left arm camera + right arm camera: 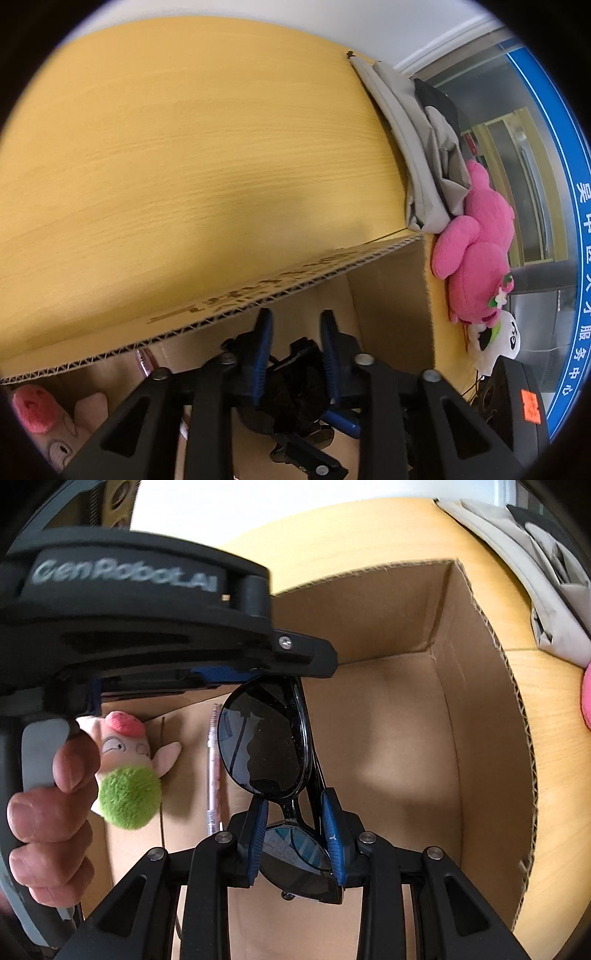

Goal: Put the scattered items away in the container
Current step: 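Carry the black sunglasses in the left gripper into the box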

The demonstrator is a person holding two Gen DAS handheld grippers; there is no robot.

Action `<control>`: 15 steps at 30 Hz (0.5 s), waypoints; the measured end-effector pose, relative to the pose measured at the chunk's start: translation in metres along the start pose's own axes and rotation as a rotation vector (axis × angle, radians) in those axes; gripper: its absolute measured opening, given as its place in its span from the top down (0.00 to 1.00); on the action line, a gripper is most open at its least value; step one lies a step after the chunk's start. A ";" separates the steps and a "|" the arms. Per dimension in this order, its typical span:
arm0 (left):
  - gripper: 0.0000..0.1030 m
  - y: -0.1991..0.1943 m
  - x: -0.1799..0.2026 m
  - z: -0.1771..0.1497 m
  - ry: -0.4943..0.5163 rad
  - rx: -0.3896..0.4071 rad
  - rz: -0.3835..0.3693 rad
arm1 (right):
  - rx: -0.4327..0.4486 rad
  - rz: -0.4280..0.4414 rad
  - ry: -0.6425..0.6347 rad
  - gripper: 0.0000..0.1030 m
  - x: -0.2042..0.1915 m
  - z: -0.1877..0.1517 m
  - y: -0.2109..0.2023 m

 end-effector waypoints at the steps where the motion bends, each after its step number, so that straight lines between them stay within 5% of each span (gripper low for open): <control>1: 0.65 0.001 -0.002 0.000 0.001 0.002 -0.005 | -0.003 -0.006 0.007 0.69 0.002 -0.001 0.001; 6: 0.55 0.001 -0.011 0.001 -0.024 0.018 -0.010 | -0.005 -0.018 0.026 0.67 0.009 -0.003 0.002; 13: 0.55 -0.006 -0.015 0.000 -0.027 0.030 0.010 | -0.004 -0.030 0.036 0.64 0.011 -0.004 -0.005; 15: 0.55 -0.009 -0.015 -0.001 -0.021 0.032 0.011 | 0.002 -0.035 0.038 0.48 0.011 -0.005 -0.008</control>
Point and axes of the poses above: each gripper's, at about its wrist camera, not at the fingertips, and y roughly the way its jaws point, x to its right, z to its top, the point moved 4 cm from there along y, roughly the way its jaws point, and after that the axes turned 8 degrees about x, right-handed, at the moved point
